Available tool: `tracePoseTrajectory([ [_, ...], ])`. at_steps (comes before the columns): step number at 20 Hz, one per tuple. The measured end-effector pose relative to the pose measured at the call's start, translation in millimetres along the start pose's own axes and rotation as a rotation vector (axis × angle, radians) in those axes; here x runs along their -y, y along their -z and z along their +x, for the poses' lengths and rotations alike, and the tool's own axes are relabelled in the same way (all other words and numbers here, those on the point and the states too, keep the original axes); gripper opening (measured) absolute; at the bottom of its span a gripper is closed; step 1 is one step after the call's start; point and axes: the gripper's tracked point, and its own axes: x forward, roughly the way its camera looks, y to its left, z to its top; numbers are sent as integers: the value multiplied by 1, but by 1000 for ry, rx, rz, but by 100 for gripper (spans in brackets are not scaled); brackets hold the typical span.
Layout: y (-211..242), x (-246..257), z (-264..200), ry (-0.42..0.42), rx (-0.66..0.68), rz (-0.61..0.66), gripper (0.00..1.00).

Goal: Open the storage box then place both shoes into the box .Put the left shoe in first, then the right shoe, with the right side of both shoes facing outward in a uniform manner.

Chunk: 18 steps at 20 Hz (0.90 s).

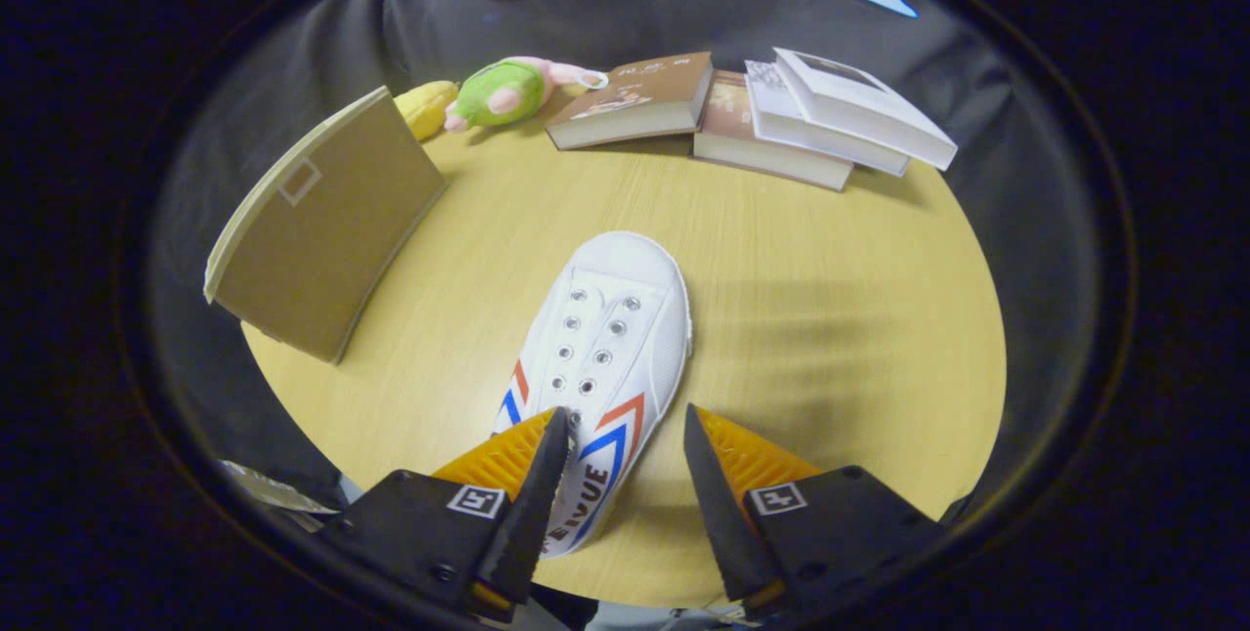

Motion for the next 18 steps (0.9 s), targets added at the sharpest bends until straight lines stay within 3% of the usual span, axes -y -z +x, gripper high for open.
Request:
tracePoseTrajectory([
  [4, 7, 4, 3, 6, -51, 96, 35],
  [6, 7, 13, 5, 49, -37, 218, 19],
  [9, 8, 11, -9, 52, -62, 271, 4],
  [18, -41, -22, -53, 30, 20, 384, 4],
])
